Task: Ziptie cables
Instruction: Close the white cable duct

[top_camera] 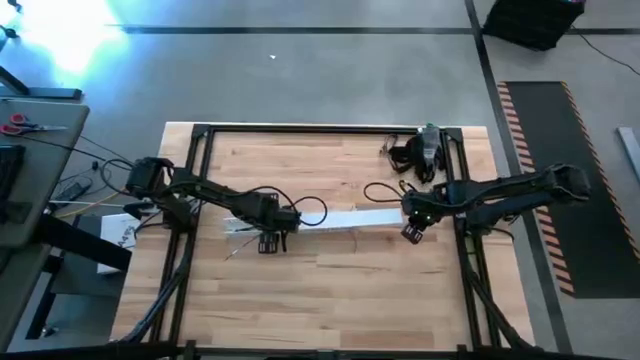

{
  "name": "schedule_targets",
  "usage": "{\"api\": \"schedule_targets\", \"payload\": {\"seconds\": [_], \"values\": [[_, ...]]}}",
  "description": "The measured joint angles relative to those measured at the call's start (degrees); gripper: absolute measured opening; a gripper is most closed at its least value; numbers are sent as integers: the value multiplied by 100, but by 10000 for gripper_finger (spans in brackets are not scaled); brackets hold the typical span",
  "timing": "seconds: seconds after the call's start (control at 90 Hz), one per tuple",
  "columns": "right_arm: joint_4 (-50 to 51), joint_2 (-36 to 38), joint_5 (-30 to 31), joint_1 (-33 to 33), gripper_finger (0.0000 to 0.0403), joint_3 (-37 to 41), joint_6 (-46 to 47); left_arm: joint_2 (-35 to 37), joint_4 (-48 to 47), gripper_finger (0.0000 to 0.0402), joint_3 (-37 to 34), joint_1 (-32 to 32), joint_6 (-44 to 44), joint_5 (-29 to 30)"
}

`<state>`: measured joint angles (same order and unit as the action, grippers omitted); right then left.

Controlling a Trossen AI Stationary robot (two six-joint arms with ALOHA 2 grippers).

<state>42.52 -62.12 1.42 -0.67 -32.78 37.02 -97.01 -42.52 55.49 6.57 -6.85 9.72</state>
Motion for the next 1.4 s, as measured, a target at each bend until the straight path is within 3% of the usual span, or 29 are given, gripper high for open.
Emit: {"api": "schedule_targets", "payload": {"seconds": [0.322,0.578,0.733,1.044,1.4], "values": [[-1092,-649,-117,25,0,-54,-525,-33,579,221,-15,0,89,-20],[904,-310,606,-125,0,-911,-305,-33,521,221,-3,2,159,-23],[1760,-270,784,-45,0,-885,360,-33,525,221,-3,2,157,-21],[596,-489,398,56,0,-268,349,-33,592,221,-7,2,203,-22],[200,-615,430,295,0,-251,14,-31,525,221,-18,0,179,-6]]}}
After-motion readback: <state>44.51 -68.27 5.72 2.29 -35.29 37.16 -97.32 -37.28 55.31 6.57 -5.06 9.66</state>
